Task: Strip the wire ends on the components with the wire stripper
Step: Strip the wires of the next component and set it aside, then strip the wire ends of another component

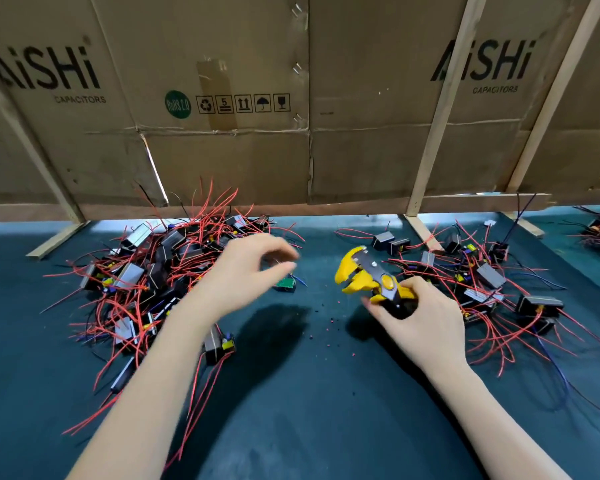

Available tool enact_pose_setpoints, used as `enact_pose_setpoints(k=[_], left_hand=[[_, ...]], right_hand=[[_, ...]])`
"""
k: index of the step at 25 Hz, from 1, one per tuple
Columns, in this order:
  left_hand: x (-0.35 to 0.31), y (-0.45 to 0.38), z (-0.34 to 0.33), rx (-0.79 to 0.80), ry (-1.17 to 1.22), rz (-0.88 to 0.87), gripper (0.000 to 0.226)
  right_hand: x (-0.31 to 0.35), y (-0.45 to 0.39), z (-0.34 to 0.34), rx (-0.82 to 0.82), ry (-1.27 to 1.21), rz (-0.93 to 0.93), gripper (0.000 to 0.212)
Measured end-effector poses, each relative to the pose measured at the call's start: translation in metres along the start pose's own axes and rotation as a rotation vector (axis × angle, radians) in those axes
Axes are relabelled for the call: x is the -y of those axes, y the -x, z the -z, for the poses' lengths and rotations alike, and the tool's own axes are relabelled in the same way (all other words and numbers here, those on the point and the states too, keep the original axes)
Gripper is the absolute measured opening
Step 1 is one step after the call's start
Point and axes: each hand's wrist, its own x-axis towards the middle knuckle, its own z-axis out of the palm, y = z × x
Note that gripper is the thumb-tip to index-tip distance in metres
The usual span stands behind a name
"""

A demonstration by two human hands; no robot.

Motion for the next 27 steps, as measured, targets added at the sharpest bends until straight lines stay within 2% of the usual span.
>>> enact_pose_setpoints(k=[2, 3, 6, 9, 11, 14, 16, 19, 25, 27], left_hand=[[0.031, 0.016, 0.025, -0.146, -0.043, 0.138, 0.007], [0.043, 0.023, 0.033, -0.16, -0.059, 0.227, 0.018], [0.066, 0.04, 0.043, 0.02, -0.173, 0.476, 0.043], [0.07, 0.047, 0.036, 0.255, -0.196, 0.649, 0.036], [0.066, 0.045, 0.027, 0.347, -0.14, 0.615, 0.024], [0.053, 0.039, 0.01, 0.37, 0.016, 0.521, 0.023], [0.049, 0.034, 0.0, 0.298, -0.027, 0.474, 0.022], [0.047, 0.031, -0.006, 0.108, -0.076, 0.448, 0.017], [0.051, 0.033, 0.01, -0.527, 0.047, 0.452, 0.031], [0.054, 0.034, 0.018, -0.669, 0.113, 0.397, 0.034]], right_hand=[[0.002, -0.001, 0.002, -0.014, -0.315, -0.066, 0.045], [0.002, 0.0, 0.002, -0.013, -0.421, -0.082, 0.045], [0.003, 0.0, 0.004, 0.011, -0.569, -0.139, 0.039], [0.001, 0.001, 0.007, 0.036, -0.574, -0.163, 0.037], [-0.002, 0.002, 0.01, 0.062, -0.553, -0.174, 0.044], [-0.004, 0.002, 0.009, 0.104, -0.608, -0.258, 0.047], [-0.002, 0.003, 0.008, 0.119, -0.641, -0.305, 0.044], [0.0, 0.006, 0.01, 0.138, -0.629, -0.311, 0.038], [0.006, 0.005, 0.013, 0.191, -0.552, -0.255, 0.045], [0.005, 0.003, 0.013, 0.203, -0.51, -0.227, 0.049]])
